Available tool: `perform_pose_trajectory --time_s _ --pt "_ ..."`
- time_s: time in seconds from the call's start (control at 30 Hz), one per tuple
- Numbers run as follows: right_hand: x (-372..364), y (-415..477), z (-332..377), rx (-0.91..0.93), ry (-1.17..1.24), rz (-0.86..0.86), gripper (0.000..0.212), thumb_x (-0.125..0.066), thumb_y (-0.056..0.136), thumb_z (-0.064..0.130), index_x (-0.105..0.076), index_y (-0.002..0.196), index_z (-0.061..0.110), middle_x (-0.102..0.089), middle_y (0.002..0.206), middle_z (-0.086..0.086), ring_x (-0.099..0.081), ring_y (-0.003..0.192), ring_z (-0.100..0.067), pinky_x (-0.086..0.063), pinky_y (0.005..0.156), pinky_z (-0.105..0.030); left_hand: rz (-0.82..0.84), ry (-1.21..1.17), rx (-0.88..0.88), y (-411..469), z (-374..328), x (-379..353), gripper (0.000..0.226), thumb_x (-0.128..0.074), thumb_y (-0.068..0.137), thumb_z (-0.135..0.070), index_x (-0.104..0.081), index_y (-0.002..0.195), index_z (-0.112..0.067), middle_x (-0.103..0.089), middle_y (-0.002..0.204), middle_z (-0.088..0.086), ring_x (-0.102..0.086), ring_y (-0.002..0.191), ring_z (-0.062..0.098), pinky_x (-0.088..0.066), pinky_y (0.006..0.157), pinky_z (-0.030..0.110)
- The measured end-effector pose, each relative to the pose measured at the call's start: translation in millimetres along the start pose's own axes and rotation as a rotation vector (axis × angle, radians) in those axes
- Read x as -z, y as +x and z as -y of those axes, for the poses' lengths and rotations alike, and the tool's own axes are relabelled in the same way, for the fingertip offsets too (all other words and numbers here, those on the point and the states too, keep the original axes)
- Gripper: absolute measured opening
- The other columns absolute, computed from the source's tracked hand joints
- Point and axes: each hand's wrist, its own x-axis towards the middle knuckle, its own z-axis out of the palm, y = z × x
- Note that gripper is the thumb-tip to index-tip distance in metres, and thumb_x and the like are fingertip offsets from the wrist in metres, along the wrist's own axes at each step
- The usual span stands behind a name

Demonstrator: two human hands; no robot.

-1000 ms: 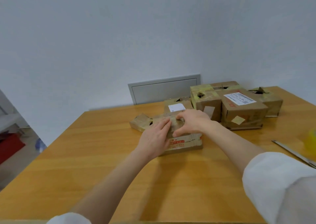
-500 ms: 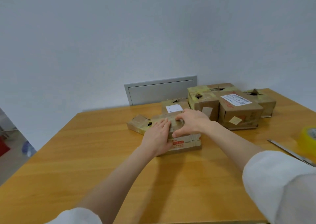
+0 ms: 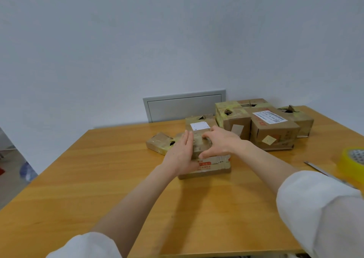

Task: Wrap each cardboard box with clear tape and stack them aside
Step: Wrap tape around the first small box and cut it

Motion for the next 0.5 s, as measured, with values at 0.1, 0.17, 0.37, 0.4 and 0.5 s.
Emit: perform_pose_trajectory --time_s 0.1,0.17,0.37,0.4,0.5 --pt "-3.5 -2.7 -3.1 -0.002 0.016 -0.034 0.104 -0.07 0.067 0.068 -0.025 0.149 0.023 -0.023 0.155 -0.005 -0.023 0.142 -0.024 -0.039 0.107 -0.048 -0.026 -0.011 0.023 0.7 9.5 10.1 0.103 -0.061 0.085 -0.046 0.008 0.152 -0.007 0.013 0.159 0.011 0.005 0.148 0.021 -0.008 0.12 0.033" --pt "-4.4 -4.8 -5.3 0.009 0.022 -0.044 0.105 -0.071 0.069 0.066 -0.021 0.151 0.022 -0.018 0.157 -0.003 -0.017 0.145 -0.022 -0.037 0.109 -0.049 -0.014 0.025 0.015 0.7 13.5 12.5 0.101 -0.06 0.085 -0.045 0.005 0.152 -0.008 0.01 0.16 0.01 0.004 0.148 0.02 -0.007 0.12 0.032" --pt "-7.6 -1.6 2.3 0.113 0.041 -0.04 0.084 -0.061 0.082 0.05 -0.024 0.151 0.02 -0.023 0.157 -0.002 -0.023 0.142 -0.022 -0.035 0.106 -0.04 0.08 0.105 -0.059 6.9 4.9 4.7 0.092 -0.053 0.091 -0.044 0.005 0.152 -0.008 0.006 0.161 0.008 0.003 0.148 0.02 -0.005 0.121 0.036" --pt "-9.2 -0.6 4.0 0.126 0.037 -0.038 0.078 -0.059 0.083 0.048 -0.028 0.149 0.021 -0.028 0.153 -0.004 -0.029 0.138 -0.024 -0.037 0.102 -0.039 0.093 0.137 -0.059 8.5 3.9 3.2 0.091 -0.051 0.091 -0.045 0.006 0.152 -0.008 0.006 0.161 0.008 0.003 0.148 0.02 -0.004 0.121 0.036" --pt "-12.9 -0.7 6.2 0.137 -0.002 -0.034 0.076 -0.057 0.083 0.051 -0.03 0.148 0.021 -0.035 0.147 -0.005 -0.034 0.134 -0.026 -0.039 0.101 -0.039 0.11 0.2 -0.057 10.3 4.5 -2.3 0.092 -0.05 0.091 -0.049 0.005 0.153 -0.01 0.005 0.161 0.007 0.001 0.148 0.02 -0.004 0.121 0.038"
